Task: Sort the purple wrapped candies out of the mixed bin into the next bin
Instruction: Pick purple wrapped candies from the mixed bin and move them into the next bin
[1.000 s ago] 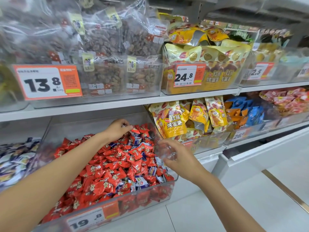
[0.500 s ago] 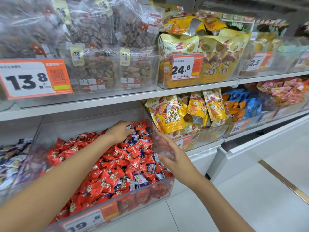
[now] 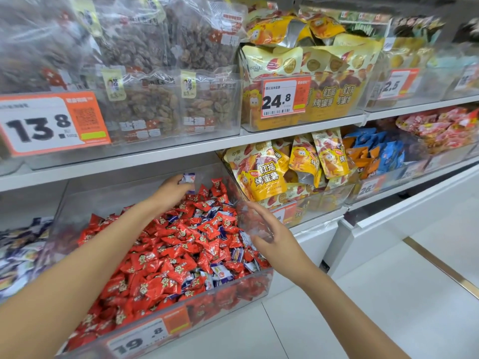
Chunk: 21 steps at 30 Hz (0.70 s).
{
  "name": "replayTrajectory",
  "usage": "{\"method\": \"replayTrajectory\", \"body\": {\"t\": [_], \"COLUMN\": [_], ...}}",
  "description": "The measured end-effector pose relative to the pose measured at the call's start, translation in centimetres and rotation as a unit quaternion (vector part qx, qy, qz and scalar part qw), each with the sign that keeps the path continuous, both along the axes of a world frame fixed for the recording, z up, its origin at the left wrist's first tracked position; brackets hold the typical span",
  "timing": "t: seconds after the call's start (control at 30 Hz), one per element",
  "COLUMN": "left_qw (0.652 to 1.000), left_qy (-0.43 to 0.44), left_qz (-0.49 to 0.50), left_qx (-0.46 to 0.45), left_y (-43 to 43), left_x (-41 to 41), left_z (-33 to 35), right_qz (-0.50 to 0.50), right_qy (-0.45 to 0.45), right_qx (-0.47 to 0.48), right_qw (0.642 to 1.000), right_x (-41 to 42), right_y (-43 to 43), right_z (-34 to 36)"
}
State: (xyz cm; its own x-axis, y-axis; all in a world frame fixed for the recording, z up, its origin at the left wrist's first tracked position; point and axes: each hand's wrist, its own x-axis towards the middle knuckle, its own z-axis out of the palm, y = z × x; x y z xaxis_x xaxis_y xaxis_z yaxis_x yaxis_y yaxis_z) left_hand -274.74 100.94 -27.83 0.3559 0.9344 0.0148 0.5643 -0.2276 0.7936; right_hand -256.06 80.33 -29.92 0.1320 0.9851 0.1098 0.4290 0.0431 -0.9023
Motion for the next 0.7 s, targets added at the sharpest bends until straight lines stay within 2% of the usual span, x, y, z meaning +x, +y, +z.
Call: {"method": "replayTrajectory", "body": {"t": [0.13, 0.3, 0.4, 0.5, 0.57, 0.63, 0.7], "left_qw": [0.999, 0.991, 0.968, 0.919, 0.899, 0.897, 0.916], "left_qy": [0.038, 0.082, 0.201, 0.362, 0.407, 0.407, 0.361], "left_qz": [-0.035, -0.101, -0.135, -0.138, -0.142, -0.152, -0.148], "left_qx": [0.003, 0.028, 0.067, 0.078, 0.075, 0.083, 0.097], "left_y": [0.0, -0.1, 0.3, 0.8, 1.4, 1.9, 1.8], "left_x": [-2.0, -0.3, 1.5, 2.6, 3.2, 3.2, 2.7], "left_z": [0.4, -0.7, -1.2, -1.2, -1.4, -1.7, -1.7], "right_qz": [-0.002, -0.002, -0.001, 0.001, 0.003, 0.002, 0.005], "right_qy": [0.005, 0.007, 0.006, 0.008, 0.011, 0.014, 0.014], "right_qx": [0.001, 0.001, 0.002, 0.001, 0.002, 0.001, 0.001], "right_qw": [1.000, 1.000, 1.000, 1.000, 1.000, 1.000, 1.000], "right_x": [0.0, 0.0, 0.1, 0.2, 0.2, 0.2, 0.3], "right_y": [0.1, 0.1, 0.2, 0.2, 0.3, 0.3, 0.3], "right_z": [-0.2, -0.2, -0.2, -0.3, -0.2, -0.2, -0.3]}}
